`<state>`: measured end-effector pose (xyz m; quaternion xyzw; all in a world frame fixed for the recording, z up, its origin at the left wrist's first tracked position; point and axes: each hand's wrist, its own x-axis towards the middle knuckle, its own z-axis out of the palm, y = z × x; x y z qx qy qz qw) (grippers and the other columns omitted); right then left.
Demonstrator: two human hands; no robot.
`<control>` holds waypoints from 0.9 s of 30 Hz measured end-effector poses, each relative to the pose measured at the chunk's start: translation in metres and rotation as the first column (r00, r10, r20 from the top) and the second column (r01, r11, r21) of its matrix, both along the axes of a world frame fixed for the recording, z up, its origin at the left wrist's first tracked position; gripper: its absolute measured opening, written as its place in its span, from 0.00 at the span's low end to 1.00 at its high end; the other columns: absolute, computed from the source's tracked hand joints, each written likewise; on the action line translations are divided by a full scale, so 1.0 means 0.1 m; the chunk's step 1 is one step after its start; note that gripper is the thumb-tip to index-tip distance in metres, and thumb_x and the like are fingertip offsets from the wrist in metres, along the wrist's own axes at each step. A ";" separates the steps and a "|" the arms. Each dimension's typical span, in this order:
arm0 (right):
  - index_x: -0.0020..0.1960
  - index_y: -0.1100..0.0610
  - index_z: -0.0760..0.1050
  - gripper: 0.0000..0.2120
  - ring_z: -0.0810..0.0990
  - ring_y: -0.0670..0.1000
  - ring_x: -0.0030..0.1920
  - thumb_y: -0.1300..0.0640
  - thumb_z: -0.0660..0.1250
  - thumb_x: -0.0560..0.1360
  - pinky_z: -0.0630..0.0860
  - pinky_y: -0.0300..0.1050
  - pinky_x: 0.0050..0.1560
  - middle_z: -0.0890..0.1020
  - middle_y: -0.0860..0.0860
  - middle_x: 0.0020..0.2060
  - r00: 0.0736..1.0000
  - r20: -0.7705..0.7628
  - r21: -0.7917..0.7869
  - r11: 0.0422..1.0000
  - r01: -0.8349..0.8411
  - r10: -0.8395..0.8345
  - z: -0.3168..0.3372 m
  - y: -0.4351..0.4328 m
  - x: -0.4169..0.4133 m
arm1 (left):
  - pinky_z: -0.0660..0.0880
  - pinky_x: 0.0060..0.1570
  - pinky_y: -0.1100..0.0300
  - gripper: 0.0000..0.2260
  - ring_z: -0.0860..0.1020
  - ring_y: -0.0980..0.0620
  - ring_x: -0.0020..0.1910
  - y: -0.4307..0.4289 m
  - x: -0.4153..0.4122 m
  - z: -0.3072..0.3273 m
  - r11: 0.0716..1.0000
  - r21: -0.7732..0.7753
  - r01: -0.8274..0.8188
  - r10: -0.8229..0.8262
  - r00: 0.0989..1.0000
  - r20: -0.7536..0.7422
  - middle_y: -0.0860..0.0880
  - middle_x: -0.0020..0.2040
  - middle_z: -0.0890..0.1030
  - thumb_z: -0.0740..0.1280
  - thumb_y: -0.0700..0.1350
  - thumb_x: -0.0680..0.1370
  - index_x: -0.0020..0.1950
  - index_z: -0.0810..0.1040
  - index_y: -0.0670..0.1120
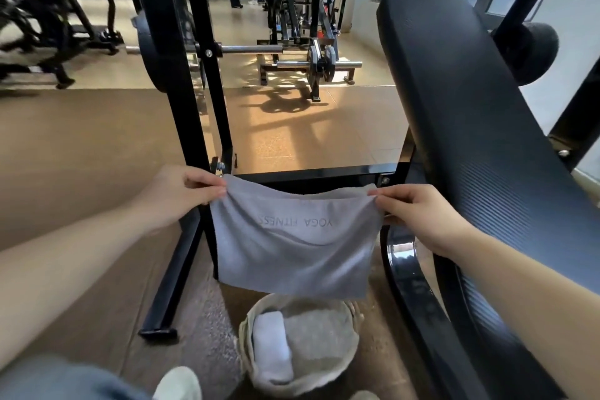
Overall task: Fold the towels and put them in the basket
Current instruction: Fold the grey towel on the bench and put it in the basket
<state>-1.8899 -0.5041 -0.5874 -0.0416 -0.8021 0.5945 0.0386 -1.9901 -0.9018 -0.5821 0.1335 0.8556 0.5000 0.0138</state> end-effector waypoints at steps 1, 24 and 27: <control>0.49 0.46 0.87 0.09 0.86 0.48 0.53 0.58 0.71 0.79 0.83 0.47 0.54 0.87 0.47 0.50 1.000 -0.023 -0.002 1.000 0.005 -0.005 0.02 0.00 0.00 | 0.77 0.49 0.61 0.09 0.84 0.59 0.42 -0.03 0.01 0.01 1.000 0.014 -0.005 0.005 1.000 -0.003 0.57 0.43 0.87 0.78 0.45 0.73 0.42 0.87 0.60; 0.52 0.51 0.86 0.10 0.86 0.48 0.50 0.64 0.70 0.78 0.80 0.35 0.47 0.88 0.48 0.50 0.987 -0.158 0.012 0.999 -0.033 0.035 0.13 0.14 0.07 | 0.72 0.37 0.75 0.06 0.83 0.61 0.39 0.10 0.12 -0.01 0.962 -0.247 0.115 -0.132 0.990 -0.052 0.57 0.39 0.86 0.75 0.41 0.76 0.45 0.84 0.53; 0.49 0.45 0.87 0.13 0.85 0.43 0.53 0.62 0.71 0.78 0.78 0.31 0.50 0.88 0.45 0.49 0.988 -0.150 0.052 0.998 -0.030 0.037 0.11 0.15 0.06 | 0.75 0.38 0.74 0.08 0.83 0.61 0.40 0.12 0.13 -0.02 0.967 -0.232 0.107 -0.125 0.990 -0.064 0.59 0.40 0.86 0.76 0.39 0.75 0.45 0.85 0.53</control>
